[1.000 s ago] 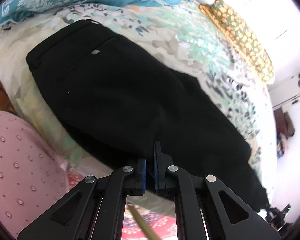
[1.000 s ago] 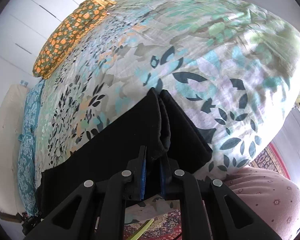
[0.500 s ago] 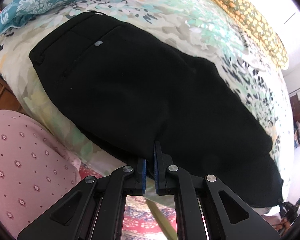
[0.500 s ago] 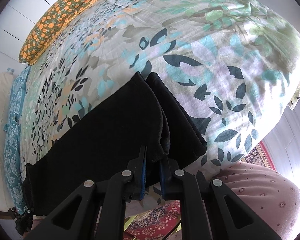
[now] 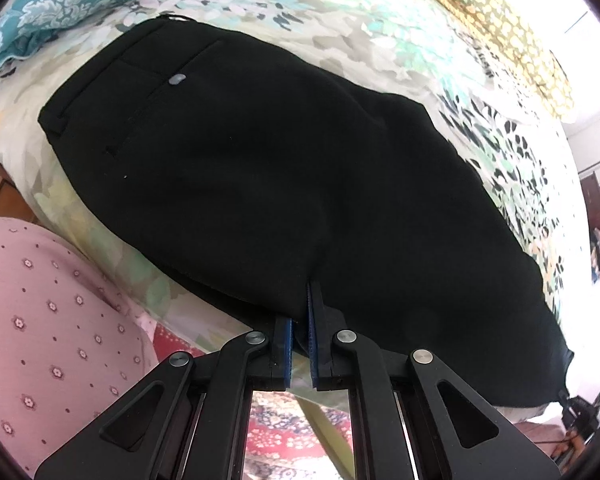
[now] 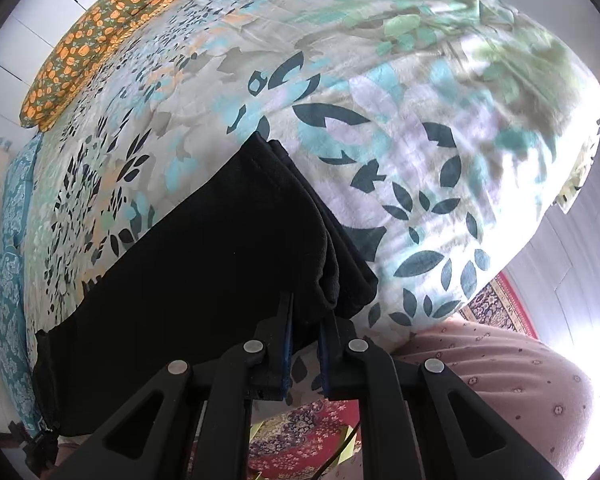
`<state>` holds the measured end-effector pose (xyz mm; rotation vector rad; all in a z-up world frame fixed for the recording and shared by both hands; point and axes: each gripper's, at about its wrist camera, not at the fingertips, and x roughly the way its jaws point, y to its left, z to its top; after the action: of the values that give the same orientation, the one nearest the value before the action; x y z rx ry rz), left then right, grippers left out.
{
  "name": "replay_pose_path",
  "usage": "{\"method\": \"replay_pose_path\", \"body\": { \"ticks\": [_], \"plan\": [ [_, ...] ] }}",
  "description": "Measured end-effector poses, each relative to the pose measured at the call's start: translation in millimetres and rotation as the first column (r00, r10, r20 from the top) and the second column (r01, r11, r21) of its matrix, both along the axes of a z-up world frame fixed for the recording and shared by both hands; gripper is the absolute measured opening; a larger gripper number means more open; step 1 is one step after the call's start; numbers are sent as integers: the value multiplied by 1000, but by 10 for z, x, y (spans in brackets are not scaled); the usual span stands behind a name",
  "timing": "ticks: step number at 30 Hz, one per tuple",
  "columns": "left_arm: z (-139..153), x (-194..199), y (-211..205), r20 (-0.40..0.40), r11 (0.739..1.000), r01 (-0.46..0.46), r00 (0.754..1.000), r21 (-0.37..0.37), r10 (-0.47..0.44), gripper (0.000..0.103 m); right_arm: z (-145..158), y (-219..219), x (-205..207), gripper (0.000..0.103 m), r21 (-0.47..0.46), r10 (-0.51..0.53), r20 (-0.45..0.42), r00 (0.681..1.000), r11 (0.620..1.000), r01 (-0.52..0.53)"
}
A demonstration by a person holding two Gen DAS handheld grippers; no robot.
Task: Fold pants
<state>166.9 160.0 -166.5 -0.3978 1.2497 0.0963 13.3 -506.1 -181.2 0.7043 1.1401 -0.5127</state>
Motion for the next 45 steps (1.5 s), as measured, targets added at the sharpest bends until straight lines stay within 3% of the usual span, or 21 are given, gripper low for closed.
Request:
{"method": "replay_pose_path", "body": {
  "ticks": [6, 8, 10, 14, 17, 20, 24, 28, 30, 32, 35, 37, 38, 42, 45],
  "plan": [
    [-39, 15, -44, -45, 999, 29, 999, 36, -27, 8, -3, -11, 6, 13, 8, 11, -29, 1000, 1000, -11],
    [-47, 13, -51, -70, 998, 37, 997, 50, -33, 15, 60, -30, -24, 37, 20, 7, -21, 1000, 1000, -7],
    [-31, -35, -43, -98, 997, 32, 995, 68, -26, 22, 185, -39, -89, 49, 2, 4, -7, 1000, 1000, -4],
    [150, -246, -25, -91, 997, 17, 996, 74, -10, 37, 491, -242, -244, 60, -57, -1, 53, 999, 998, 4],
    [408, -344, -64, -12, 996, 7, 1000, 84, -6, 42, 534, -493, -226, 64, -51, 16, 106, 994, 999, -11],
    [604, -212, -193, 82, 996, 35, 996, 81, -42, 54, 324, -736, -8, 64, 70, 83, 152, 985, 993, -94],
    [614, 57, -522, 137, 991, 116, 983, 71, -125, 54, -98, -867, 293, 64, 245, 167, 139, 976, 949, -197],
    [465, 195, -859, 159, 978, 199, 965, 63, -207, 54, -368, -847, 446, 64, 332, 234, 118, 965, 907, -260],
    [393, 197, -983, 170, 968, 237, 954, 82, -248, 54, -386, -799, 496, 62, 319, 269, 101, 958, 903, -287],
    [303, 176, -1073, 166, 957, 264, 945, 122, -282, 54, -369, -686, 546, 41, 293, 345, 84, 935, 888, -355],
    [199, 152, -1120, 152, 949, 282, 941, 139, -302, 54, -357, -512, 581, 26, 249, 413, 50, 909, 877, -412],
    [156, 160, -1080, 147, 950, 281, 943, 139, -300, 54, -360, -497, 577, 13, 280, 384, 78, 920, 877, -389],
    [144, 162, -1053, 144, 951, 275, 945, 141, -294, 54, -338, -481, 563, 12, 287, 364, 91, 927, 882, -375],
    [177, 132, -905, 172, 960, 240, 949, 142, -263, 55, -51, -285, 464, 11, 361, 278, 269, 922, 859, -364],
    [142, 168, -847, 177, 967, 218, 955, 130, -239, 55, 234, 30, 466, 11, 431, 212, 426, 880, 808, -403]
  ]
}}
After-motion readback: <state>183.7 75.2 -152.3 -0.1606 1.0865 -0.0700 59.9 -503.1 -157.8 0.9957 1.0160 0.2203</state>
